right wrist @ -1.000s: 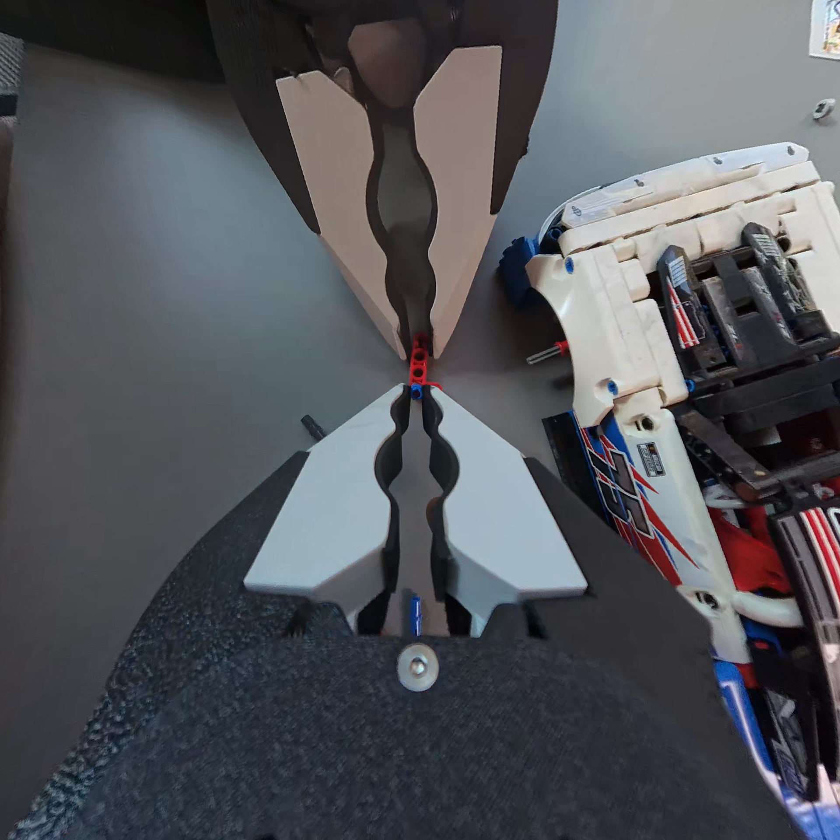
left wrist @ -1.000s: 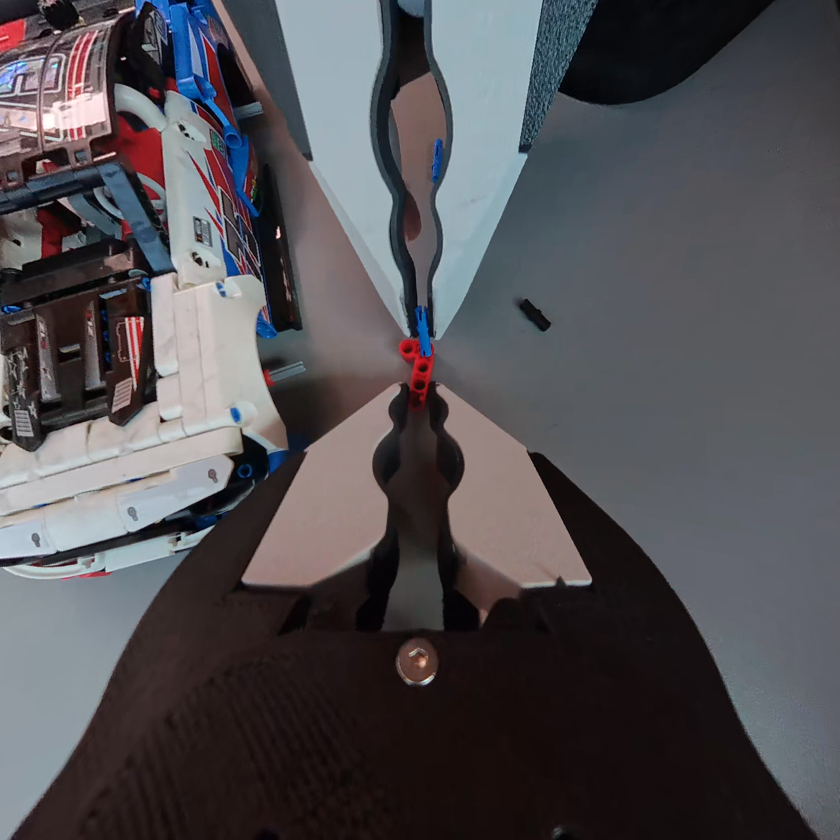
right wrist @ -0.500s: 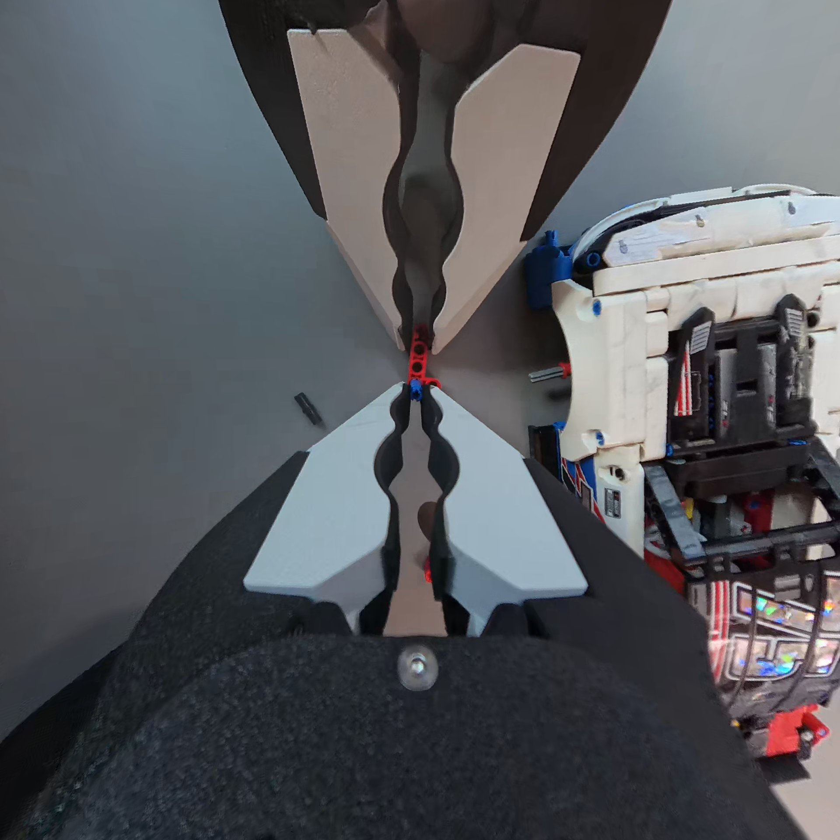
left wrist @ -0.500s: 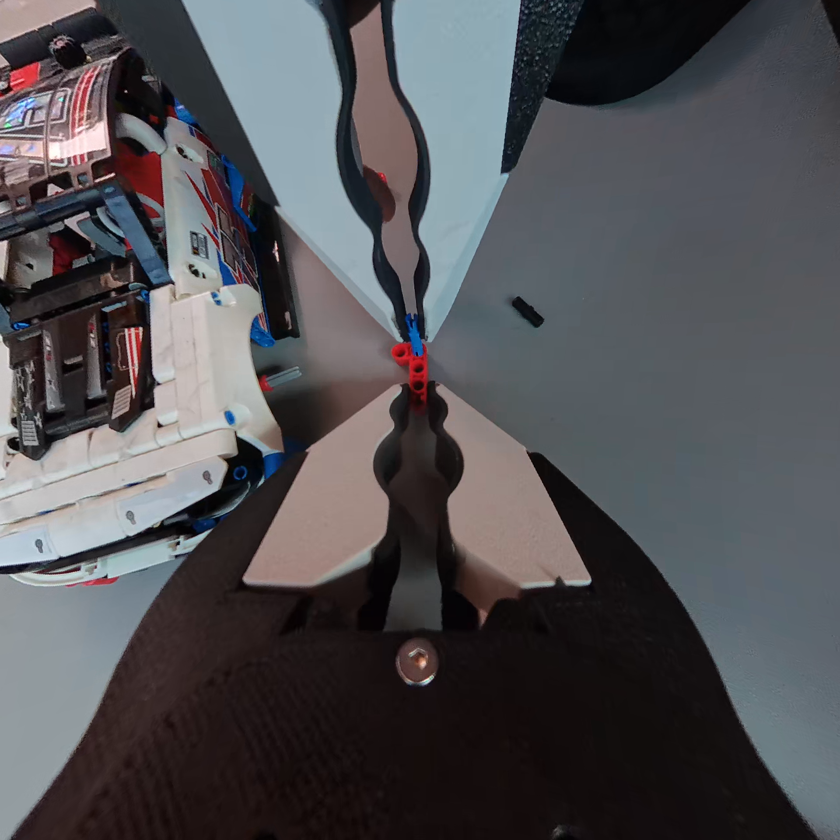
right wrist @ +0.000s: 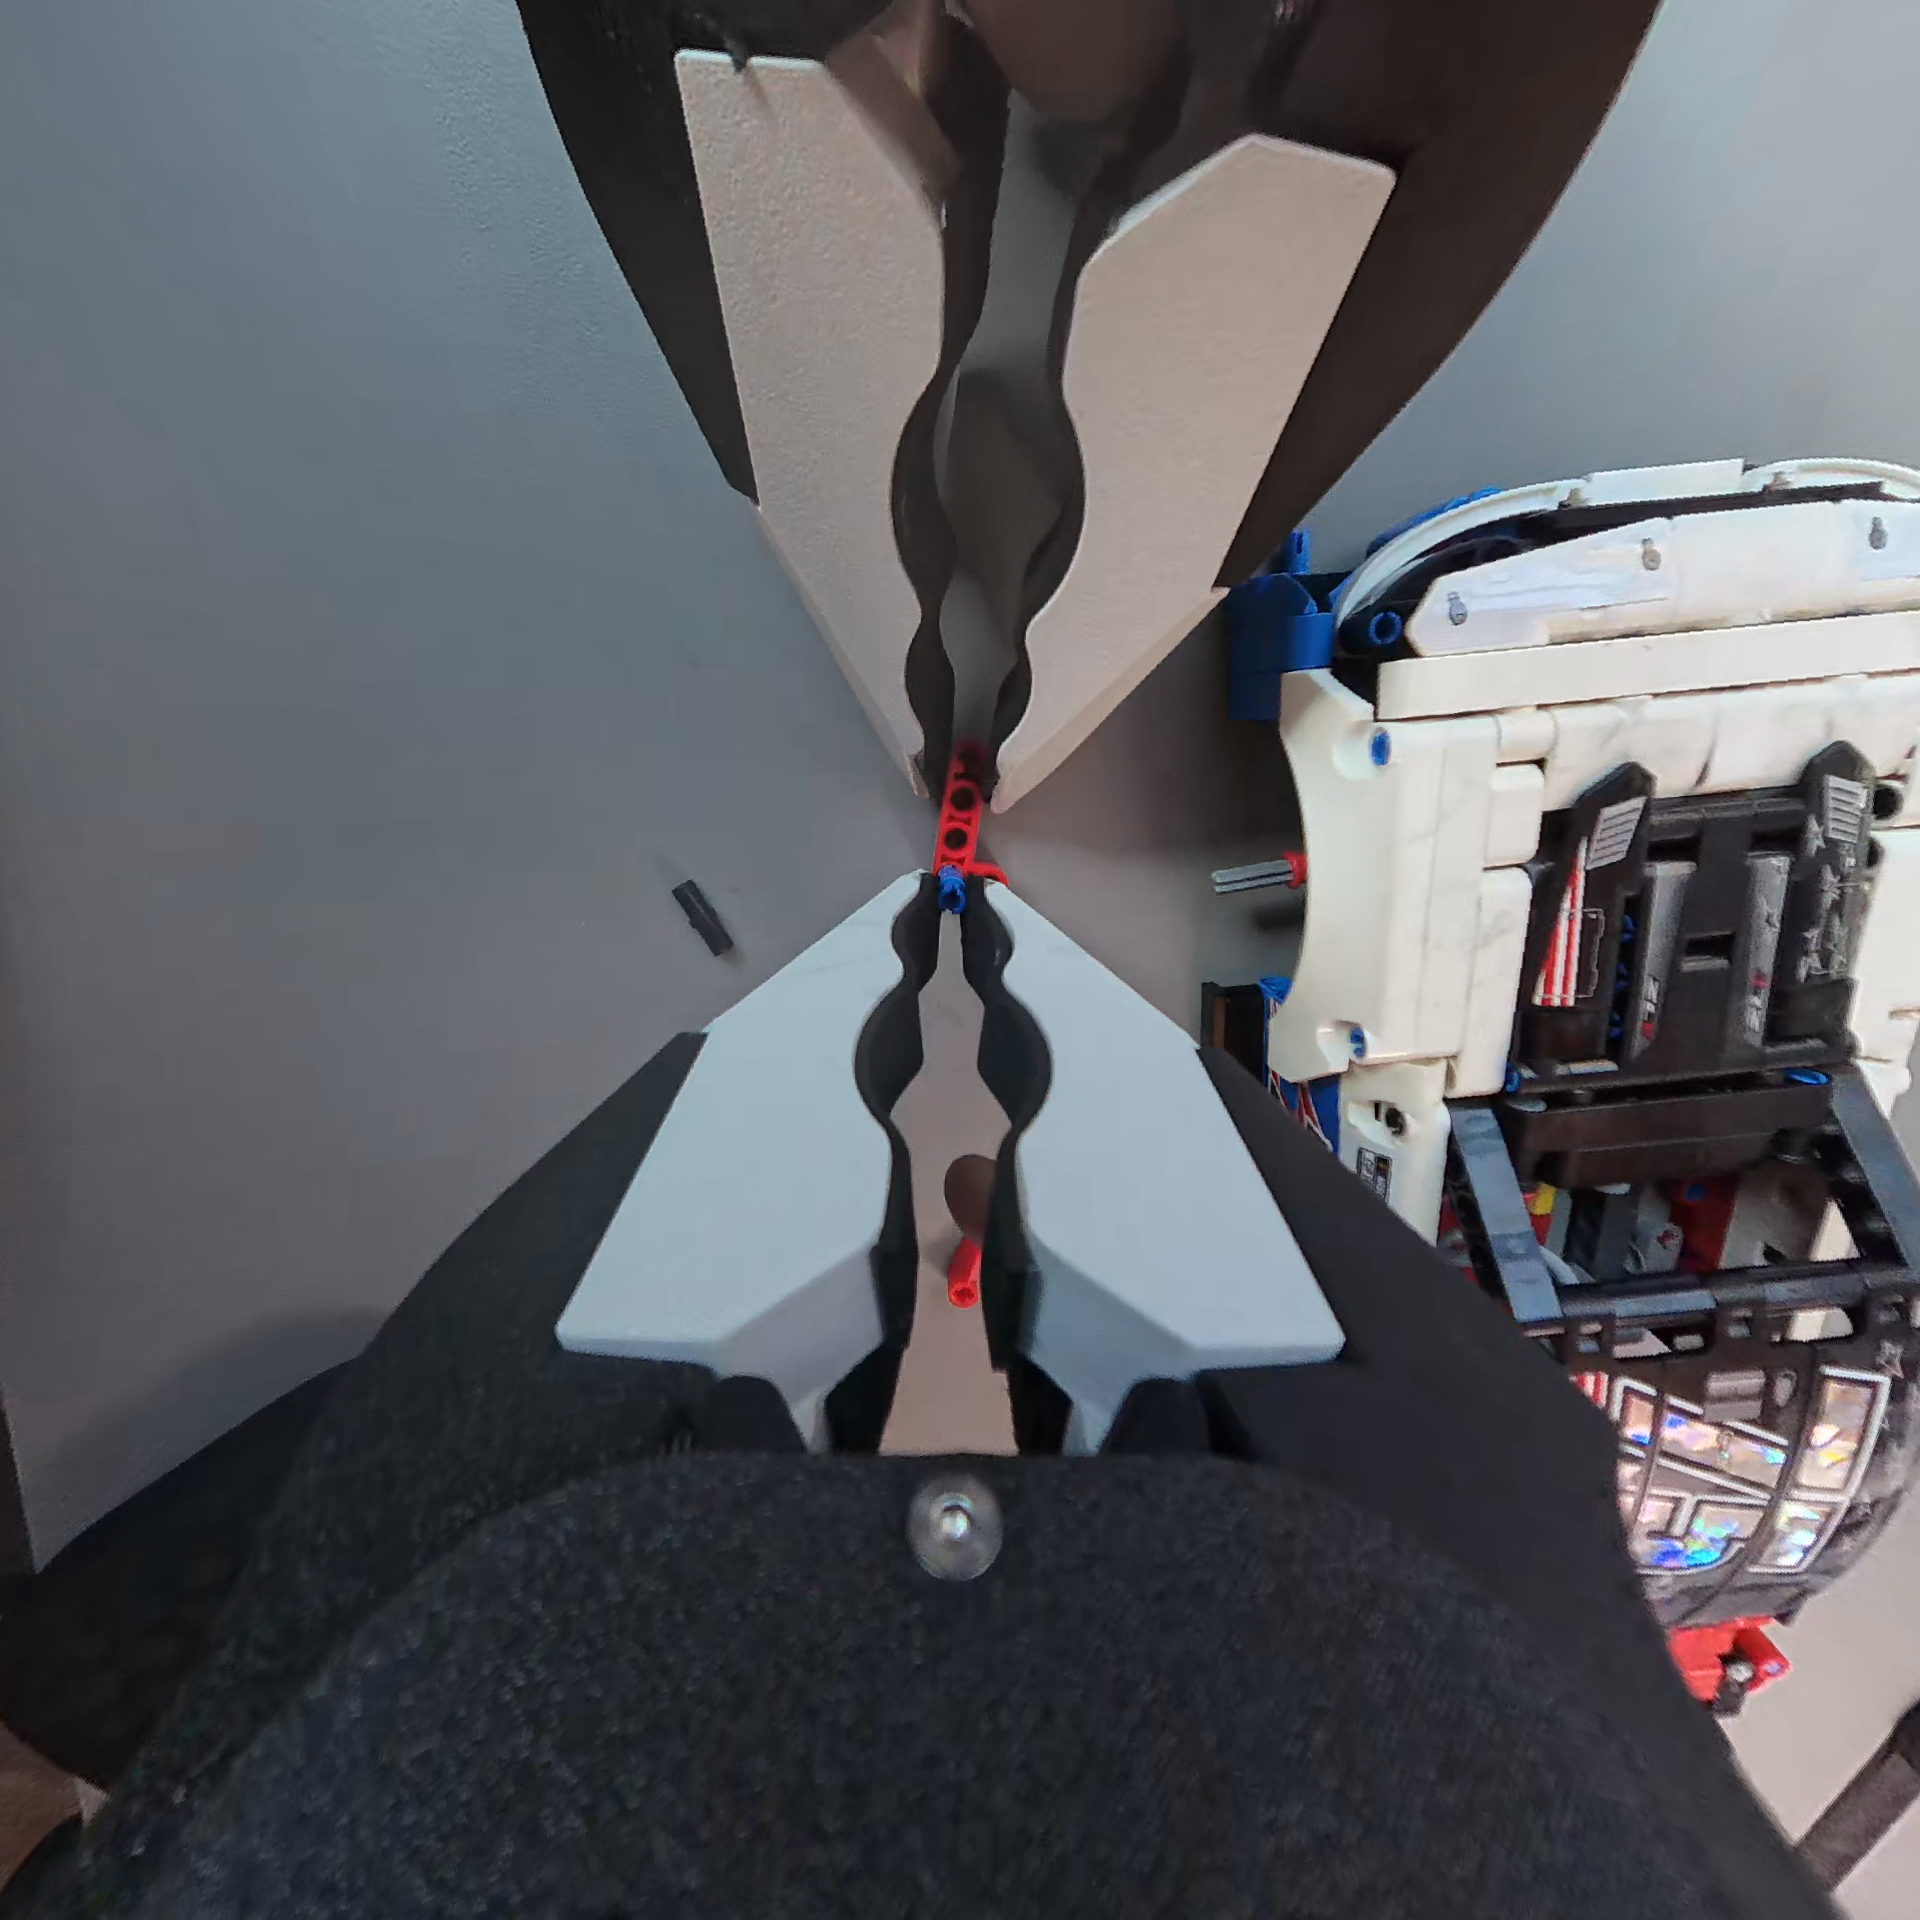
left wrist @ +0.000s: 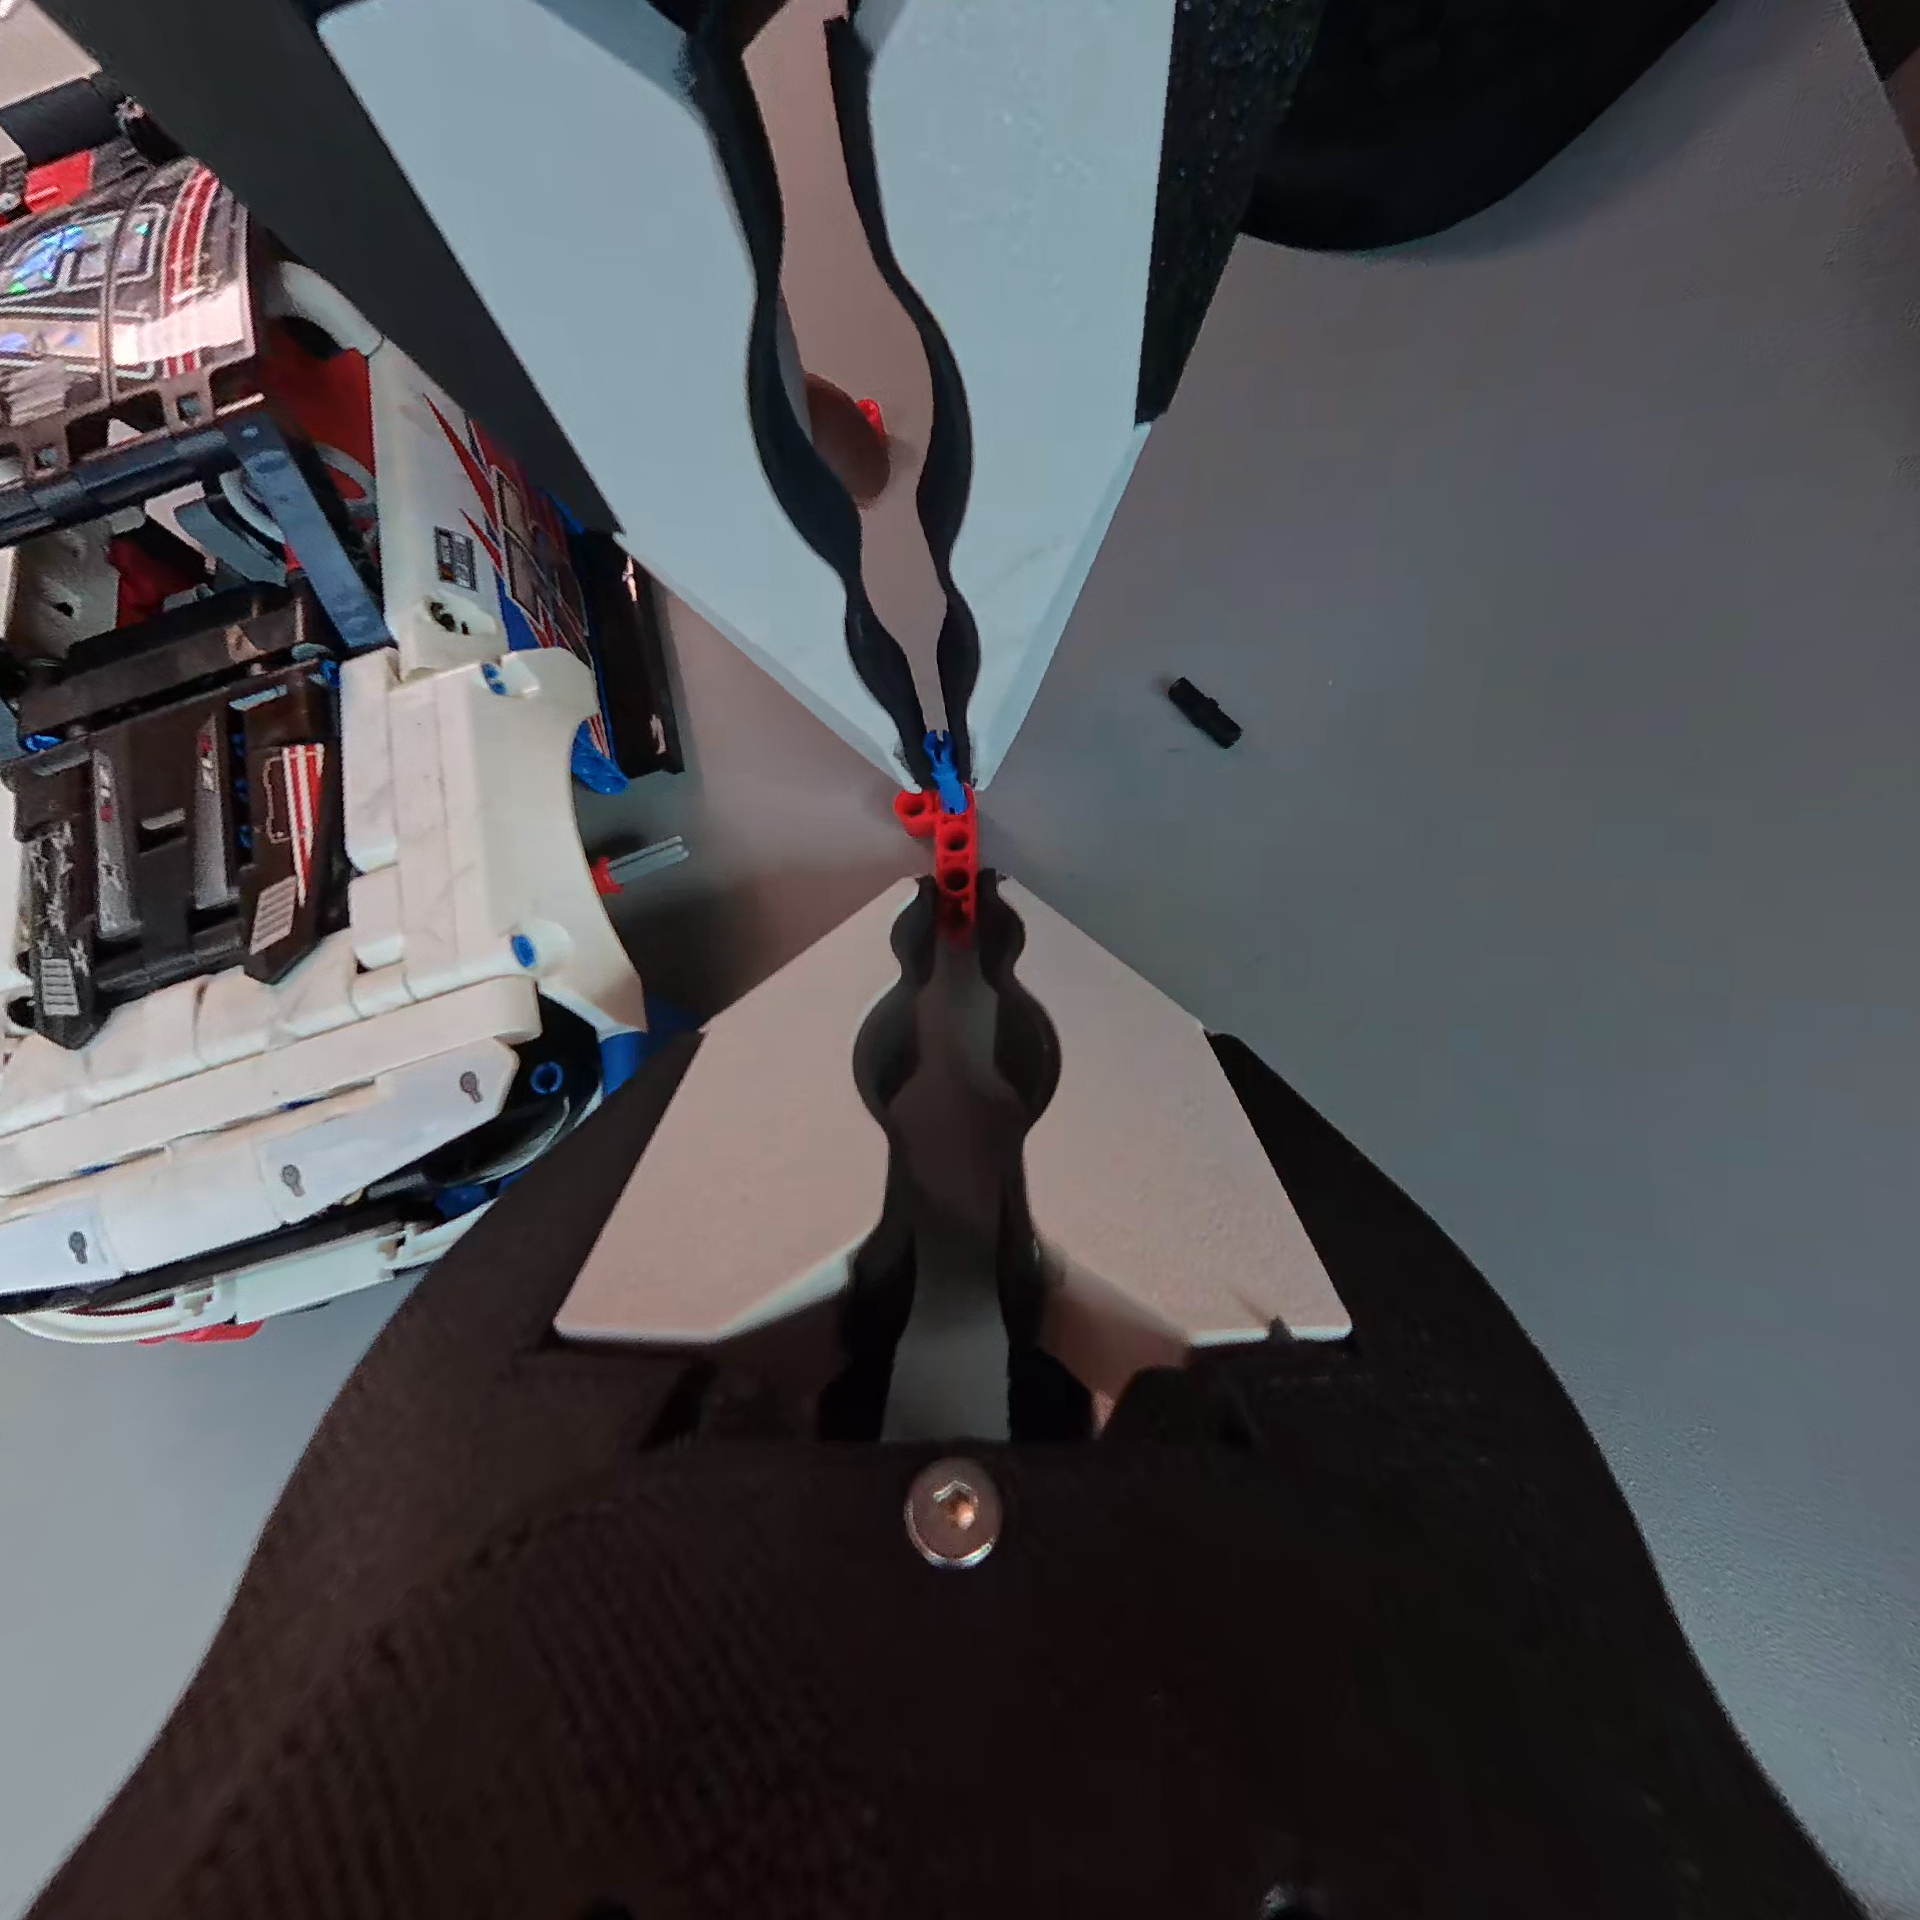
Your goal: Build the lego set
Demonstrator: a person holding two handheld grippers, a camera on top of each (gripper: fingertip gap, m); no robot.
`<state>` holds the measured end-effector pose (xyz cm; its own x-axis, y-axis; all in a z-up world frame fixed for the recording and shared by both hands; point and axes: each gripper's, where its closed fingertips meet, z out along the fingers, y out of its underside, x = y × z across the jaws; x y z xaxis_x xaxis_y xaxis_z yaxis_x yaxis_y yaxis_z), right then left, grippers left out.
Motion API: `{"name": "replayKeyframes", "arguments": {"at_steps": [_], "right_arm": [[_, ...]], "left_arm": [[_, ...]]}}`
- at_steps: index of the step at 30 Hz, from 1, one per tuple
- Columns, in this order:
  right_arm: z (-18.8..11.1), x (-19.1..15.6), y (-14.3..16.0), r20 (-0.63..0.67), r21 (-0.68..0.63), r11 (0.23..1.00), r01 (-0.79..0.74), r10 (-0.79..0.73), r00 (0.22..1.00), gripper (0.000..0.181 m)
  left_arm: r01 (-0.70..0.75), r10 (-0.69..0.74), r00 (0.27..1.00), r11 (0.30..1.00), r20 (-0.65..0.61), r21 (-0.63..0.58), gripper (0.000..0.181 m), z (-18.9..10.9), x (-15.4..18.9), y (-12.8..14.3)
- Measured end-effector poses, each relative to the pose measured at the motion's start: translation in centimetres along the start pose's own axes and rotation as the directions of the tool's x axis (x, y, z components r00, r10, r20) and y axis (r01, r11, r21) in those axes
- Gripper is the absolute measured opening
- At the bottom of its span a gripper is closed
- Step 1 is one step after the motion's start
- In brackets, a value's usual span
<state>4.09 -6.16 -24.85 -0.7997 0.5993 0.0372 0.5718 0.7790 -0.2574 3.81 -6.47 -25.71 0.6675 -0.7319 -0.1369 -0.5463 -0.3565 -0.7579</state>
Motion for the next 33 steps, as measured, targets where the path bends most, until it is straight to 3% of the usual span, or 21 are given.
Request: {"name": "replayKeyframes", "arguments": {"at_steps": [21,25,28,29,33], "right_arm": [[0.1,0.0,0.3,0.012,-0.031,0.998,-0.046,0.046,0.999,0.003],[0.8,-0.2,1.9,0.005,-0.105,0.992,-0.065,0.066,0.998,0.002],[0.9,0.1,1.1,-0.069,-0.037,0.999,-0.013,0.01,0.998,0.002],[0.3,-0.4,-0.3,-0.029,0.042,0.997,-0.059,0.06,0.998,0.002],[0.5,-0.1,0.2,-0.012,0.02,0.996,-0.092,0.092,0.996,0.002]], "left_arm": [[0.032,-0.032,0.999,0.999,0.017,-0.004,0.006,0.0,0.0,0.0],[0.058,-0.058,0.998,0.998,0.034,-0.006,0.006,-0.1,0.0,0.1],[0.065,-0.065,0.997,0.998,0.046,-0.011,0.006,-0.3,-0.2,0.3],[0.059,-0.059,0.997,0.998,0.047,-0.007,0.006,-0.3,-0.1,0.3],[0.063,-0.063,0.997,0.998,0.04,-0.006,0.006,-0.2,0.0,0.2]]}}
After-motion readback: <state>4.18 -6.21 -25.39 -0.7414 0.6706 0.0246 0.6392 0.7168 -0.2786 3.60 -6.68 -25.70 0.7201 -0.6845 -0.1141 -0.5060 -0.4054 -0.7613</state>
